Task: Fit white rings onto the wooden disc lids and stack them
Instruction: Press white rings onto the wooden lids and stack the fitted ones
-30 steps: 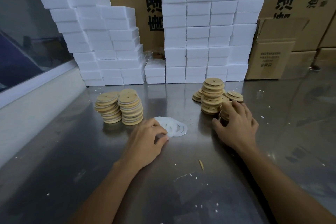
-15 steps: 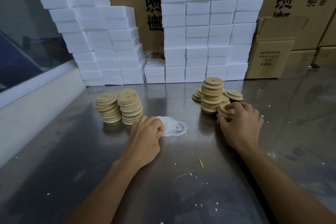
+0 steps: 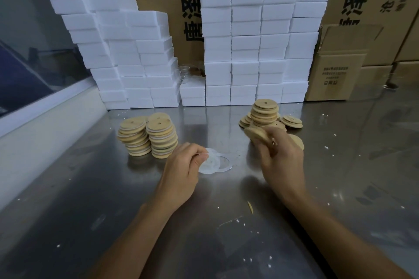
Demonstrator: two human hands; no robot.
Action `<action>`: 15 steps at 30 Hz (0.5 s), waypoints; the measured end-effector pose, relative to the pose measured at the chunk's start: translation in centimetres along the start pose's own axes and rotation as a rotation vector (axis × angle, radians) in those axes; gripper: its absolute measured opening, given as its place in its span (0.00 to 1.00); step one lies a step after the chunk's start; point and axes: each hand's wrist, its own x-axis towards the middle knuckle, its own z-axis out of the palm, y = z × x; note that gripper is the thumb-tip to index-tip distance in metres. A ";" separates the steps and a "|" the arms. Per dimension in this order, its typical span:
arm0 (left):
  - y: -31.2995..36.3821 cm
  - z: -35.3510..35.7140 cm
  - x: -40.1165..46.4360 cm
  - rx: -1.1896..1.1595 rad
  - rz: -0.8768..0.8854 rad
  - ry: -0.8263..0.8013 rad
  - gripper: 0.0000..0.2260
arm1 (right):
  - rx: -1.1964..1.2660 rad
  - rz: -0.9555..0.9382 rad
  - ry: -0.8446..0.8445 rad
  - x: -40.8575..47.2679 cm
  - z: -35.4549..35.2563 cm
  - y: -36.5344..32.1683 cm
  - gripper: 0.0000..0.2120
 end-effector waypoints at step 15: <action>1.0 0.1 -0.2 -0.994 -0.670 -0.149 0.08 | 0.271 0.057 -0.365 -2.5 1.5 -3.6 0.10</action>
